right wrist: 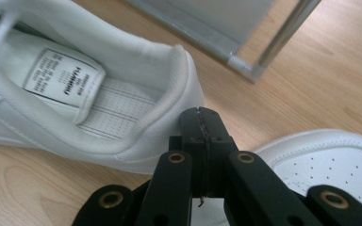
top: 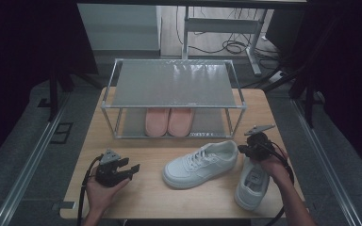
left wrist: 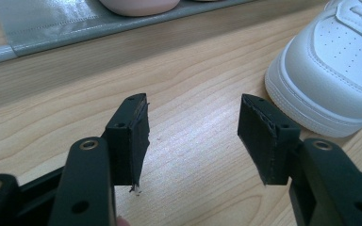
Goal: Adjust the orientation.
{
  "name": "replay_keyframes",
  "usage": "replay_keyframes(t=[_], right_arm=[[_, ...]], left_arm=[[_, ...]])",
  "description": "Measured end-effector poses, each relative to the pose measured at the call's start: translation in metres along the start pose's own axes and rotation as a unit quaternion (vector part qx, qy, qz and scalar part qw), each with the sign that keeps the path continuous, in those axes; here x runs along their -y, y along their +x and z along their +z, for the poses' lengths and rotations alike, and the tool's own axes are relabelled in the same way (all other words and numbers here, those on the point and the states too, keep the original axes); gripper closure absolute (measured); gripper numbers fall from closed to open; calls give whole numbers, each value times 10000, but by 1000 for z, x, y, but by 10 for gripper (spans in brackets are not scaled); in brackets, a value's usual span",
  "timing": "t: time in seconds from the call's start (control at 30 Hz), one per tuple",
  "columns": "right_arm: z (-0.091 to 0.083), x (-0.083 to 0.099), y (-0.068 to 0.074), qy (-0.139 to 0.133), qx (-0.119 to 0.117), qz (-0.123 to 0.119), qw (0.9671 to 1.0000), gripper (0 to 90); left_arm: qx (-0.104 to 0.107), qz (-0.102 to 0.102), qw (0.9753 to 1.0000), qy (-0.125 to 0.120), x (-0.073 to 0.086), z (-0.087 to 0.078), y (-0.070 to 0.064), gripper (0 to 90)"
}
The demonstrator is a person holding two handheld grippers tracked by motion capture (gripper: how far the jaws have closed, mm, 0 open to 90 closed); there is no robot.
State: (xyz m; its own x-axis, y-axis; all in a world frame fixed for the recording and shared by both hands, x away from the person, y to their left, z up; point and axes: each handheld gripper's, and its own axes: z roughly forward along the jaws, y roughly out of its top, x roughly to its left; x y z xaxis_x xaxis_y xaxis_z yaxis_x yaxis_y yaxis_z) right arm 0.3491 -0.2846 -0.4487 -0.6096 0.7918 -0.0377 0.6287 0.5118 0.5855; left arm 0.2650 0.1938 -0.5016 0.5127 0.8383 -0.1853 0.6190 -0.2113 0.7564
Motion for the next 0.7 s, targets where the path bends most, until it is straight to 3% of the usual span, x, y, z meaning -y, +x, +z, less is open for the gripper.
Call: replay_keyframes(t=[0.2,0.27,0.33,0.43,0.57,0.7], right_arm=[[1,-1,2,71,25,-45,10000,900],[2,-3,5,62,-190,-106,9997,900],[3,-5,14,106,-350,-253,9990,900],[4,-11,31,159,-361,-541,9978,900],[4,-14,42,144,-459,-662,9966,900],[4,-13,41,113,-498,-628,9967,900]], left_arm=[[-3,2,10000,-1,0,0,0,443],[-4,3,10000,8,0,0,0,442],[-1,5,10000,6,0,0,-1,442],[-2,4,10000,-5,0,-1,0,442],[-13,3,10000,-14,0,-2,2,442],[-29,-27,10000,-29,0,-3,3,442]])
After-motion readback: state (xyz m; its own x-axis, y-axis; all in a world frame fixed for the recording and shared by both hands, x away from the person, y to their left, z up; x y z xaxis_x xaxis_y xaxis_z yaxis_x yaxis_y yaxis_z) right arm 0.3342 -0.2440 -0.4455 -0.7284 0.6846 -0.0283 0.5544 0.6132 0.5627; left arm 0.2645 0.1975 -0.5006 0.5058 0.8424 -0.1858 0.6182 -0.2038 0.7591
